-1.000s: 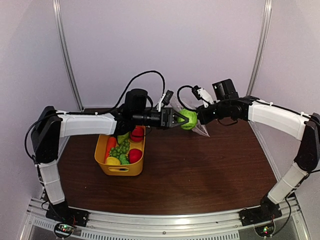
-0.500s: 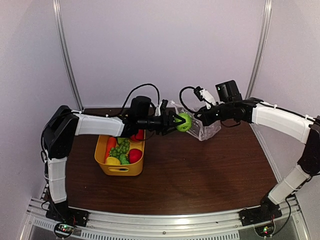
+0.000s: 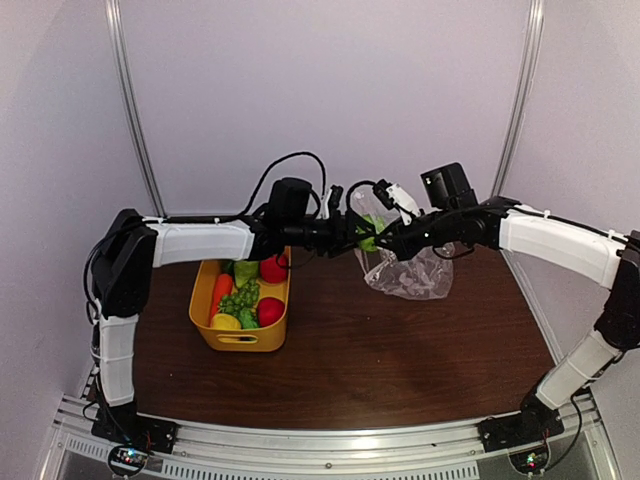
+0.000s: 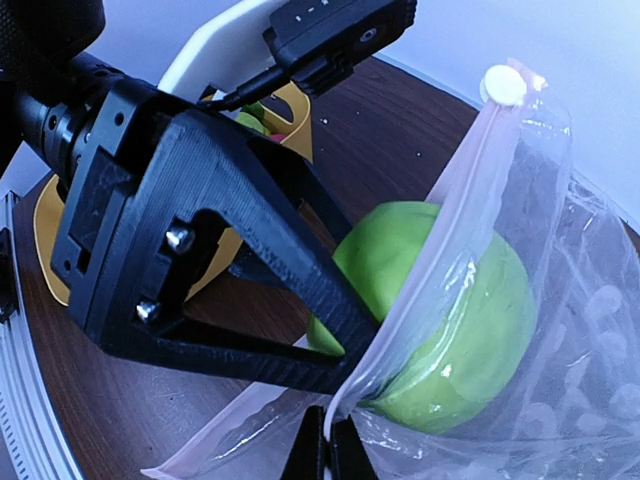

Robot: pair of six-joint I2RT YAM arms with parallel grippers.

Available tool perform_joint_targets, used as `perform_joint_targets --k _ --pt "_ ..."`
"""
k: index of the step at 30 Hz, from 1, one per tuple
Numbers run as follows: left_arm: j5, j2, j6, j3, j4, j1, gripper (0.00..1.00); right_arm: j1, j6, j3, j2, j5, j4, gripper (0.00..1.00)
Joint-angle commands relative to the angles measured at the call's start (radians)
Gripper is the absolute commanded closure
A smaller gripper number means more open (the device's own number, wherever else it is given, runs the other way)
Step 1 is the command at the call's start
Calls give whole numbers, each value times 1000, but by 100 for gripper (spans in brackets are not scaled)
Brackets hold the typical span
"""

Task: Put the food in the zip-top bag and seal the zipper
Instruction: Place the fake fruit in the zipper food storage bag.

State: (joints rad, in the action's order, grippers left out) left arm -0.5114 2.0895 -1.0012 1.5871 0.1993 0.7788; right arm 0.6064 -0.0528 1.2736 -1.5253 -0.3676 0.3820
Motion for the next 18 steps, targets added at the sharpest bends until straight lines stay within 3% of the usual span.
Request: perform_joint_targets --k 1,9,12,18 --pt "37 -8 101 45 -113 22 32 1 20 55 -28 -43 16 100" --pt "99 -64 188 68 -239 22 19 -36 45 91 -20 -41 58 100" --pt "109 -97 232 78 -243 22 9 -61 52 99 -19 -51 62 100" --pt "44 -156 302 114 -253 22 7 -95 53 96 -23 -53 62 100"
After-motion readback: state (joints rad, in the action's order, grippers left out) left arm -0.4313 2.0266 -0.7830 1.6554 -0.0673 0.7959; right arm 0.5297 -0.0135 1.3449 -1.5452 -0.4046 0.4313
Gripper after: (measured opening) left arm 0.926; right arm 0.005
